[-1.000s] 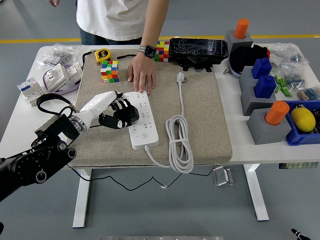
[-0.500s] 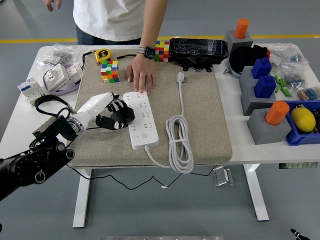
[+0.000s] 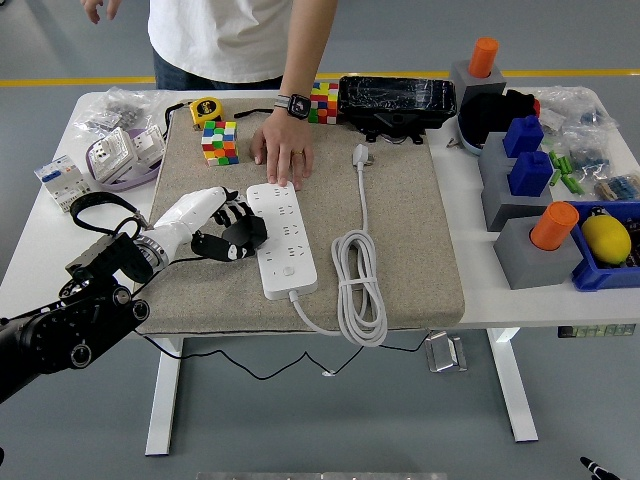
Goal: Put the plug near the board,insert it into the board,press the button,pull the plug out
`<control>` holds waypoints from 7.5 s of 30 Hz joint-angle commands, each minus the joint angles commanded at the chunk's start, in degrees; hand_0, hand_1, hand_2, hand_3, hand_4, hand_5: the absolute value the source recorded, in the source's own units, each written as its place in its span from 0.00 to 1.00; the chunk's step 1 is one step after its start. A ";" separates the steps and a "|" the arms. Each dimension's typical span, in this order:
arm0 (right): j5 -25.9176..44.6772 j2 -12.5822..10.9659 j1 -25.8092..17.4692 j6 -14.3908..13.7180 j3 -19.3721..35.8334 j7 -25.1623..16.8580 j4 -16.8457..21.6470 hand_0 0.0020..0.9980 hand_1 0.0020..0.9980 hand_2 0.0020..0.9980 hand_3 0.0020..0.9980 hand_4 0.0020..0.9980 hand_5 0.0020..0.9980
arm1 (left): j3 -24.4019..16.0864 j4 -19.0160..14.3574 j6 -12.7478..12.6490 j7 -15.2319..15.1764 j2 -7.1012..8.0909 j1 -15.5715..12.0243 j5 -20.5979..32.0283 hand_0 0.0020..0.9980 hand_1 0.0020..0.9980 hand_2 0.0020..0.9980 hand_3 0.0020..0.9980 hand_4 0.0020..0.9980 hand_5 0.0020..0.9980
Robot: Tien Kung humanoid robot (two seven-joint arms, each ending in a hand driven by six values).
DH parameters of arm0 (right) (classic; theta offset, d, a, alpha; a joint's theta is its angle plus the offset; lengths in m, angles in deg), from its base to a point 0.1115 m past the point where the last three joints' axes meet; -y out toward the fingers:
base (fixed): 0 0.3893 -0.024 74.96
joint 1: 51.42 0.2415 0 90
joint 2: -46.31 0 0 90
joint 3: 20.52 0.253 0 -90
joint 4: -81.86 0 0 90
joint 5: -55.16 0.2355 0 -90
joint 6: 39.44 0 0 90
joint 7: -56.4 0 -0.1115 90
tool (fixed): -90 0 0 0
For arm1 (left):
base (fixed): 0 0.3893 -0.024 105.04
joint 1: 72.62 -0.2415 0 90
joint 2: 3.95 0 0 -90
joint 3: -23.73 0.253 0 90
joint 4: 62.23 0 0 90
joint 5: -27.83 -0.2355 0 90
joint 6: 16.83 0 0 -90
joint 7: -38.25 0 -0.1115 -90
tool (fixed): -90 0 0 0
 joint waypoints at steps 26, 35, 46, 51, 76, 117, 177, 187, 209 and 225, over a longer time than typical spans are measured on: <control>0.07 -0.05 0.08 0.06 -0.06 0.01 0.06 0.60 0.64 0.63 0.55 0.94 0.48 | 0.13 1.28 0.47 -0.17 -0.10 0.18 0.57 0.60 0.69 0.70 0.69 1.00 0.17; 0.15 -0.25 -0.06 0.10 -0.92 0.00 0.09 0.60 0.64 0.63 0.55 0.94 0.48 | -0.63 0.40 0.14 -1.16 0.39 -0.47 1.33 0.67 0.76 0.81 0.82 1.00 0.38; -0.27 -0.30 -1.02 0.04 0.22 0.03 0.12 0.60 0.64 0.63 0.55 0.95 0.48 | -9.36 -9.74 -3.59 -4.88 1.23 -5.71 3.98 0.66 0.73 0.75 0.78 1.00 0.58; -0.39 -0.15 -1.28 0.02 0.63 0.02 0.15 0.60 0.64 0.63 0.55 0.95 0.48 | -13.39 -15.85 -5.65 -5.27 1.52 -9.28 5.30 0.65 0.71 0.73 0.76 1.00 0.63; -1.16 -0.18 -1.51 -0.18 2.21 -0.13 0.67 0.60 0.64 0.63 0.55 0.94 0.48 | -16.97 -27.04 -9.03 4.15 3.39 -21.62 -0.70 0.67 0.71 0.72 0.75 1.00 0.67; -0.89 -0.08 -1.33 -0.26 2.54 -0.37 0.66 0.60 0.64 0.63 0.55 0.94 0.48 | -8.88 -23.95 -5.86 12.11 -0.09 -17.19 -3.89 0.67 0.71 0.71 0.71 0.97 0.71; -1.20 -0.34 -2.68 -0.33 2.37 -0.49 1.12 0.59 0.63 0.63 0.55 0.94 0.48 | -7.34 -29.99 -4.38 10.90 -0.04 -11.94 0.95 0.65 0.70 0.70 0.71 0.95 0.70; -1.46 -0.47 -2.62 -0.31 2.69 -0.46 1.28 0.59 0.63 0.63 0.55 0.94 0.48 | -10.25 -40.02 -0.11 15.18 2.65 -14.75 3.42 0.34 0.45 0.54 0.70 0.93 0.65; -1.76 -0.47 -2.49 -0.30 3.52 -0.40 1.56 0.60 0.63 0.63 0.55 0.94 0.48 | -6.72 -40.09 18.38 38.65 0.75 -11.02 -2.97 0.06 0.07 0.15 0.76 0.62 0.13; -1.75 -0.52 -2.57 -0.28 3.20 -0.44 1.60 0.59 0.63 0.63 0.55 0.94 0.48 | -6.27 -35.46 18.53 39.49 -0.13 -10.78 -3.68 0.06 0.07 0.15 0.79 0.61 0.11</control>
